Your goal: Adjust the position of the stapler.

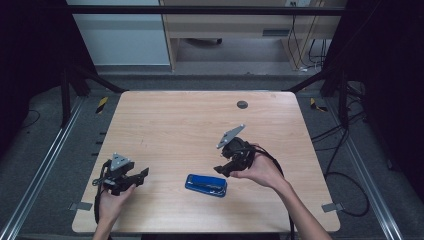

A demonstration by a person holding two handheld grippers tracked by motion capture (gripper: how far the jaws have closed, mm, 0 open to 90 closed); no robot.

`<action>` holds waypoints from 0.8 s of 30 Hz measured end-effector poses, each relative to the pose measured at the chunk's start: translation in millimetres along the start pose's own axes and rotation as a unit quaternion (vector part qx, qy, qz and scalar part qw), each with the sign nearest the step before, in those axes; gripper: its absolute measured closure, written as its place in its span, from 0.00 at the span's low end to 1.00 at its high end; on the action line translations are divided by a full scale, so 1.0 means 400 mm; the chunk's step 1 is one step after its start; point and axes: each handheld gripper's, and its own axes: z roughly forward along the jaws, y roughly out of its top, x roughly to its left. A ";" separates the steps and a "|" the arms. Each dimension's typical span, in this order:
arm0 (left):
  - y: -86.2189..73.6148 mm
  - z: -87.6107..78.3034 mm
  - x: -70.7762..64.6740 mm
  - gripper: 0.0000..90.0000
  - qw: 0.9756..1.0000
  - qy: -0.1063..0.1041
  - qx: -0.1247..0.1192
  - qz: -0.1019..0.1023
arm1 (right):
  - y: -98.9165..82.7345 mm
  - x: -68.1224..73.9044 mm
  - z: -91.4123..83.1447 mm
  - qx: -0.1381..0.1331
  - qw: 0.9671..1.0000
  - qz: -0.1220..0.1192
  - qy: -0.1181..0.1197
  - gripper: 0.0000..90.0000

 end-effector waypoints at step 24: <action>0.001 0.005 -0.002 0.42 1.000 0.000 0.007 0.009 | 0.035 0.045 0.090 0.067 0.996 -0.037 0.040 0.52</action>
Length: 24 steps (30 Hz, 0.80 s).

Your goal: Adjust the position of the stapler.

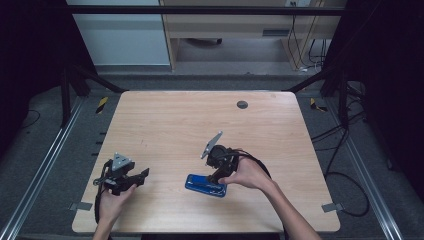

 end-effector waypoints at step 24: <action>0.000 0.001 -0.001 0.41 1.000 -0.001 0.001 0.002 | -0.035 0.008 0.103 0.007 1.000 0.003 -0.003 0.63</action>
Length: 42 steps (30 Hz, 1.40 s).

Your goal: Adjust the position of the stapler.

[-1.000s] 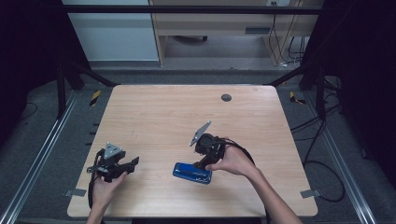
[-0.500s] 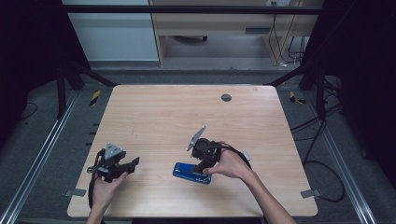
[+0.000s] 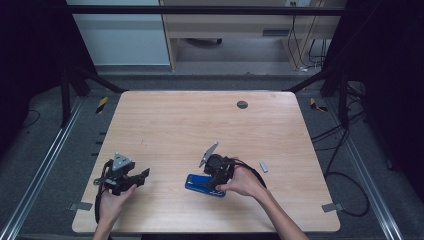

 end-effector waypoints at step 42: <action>0.000 0.001 -0.001 0.41 1.000 -0.002 0.003 0.004 | -0.001 -0.009 0.026 0.026 0.999 -0.034 0.022 0.73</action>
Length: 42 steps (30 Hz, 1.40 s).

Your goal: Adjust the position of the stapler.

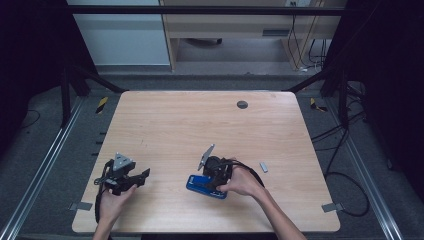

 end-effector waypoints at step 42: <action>0.001 0.008 -0.010 0.41 1.000 -0.009 0.007 0.010 | -0.125 -0.002 -0.035 -0.051 0.993 -0.098 0.049 0.73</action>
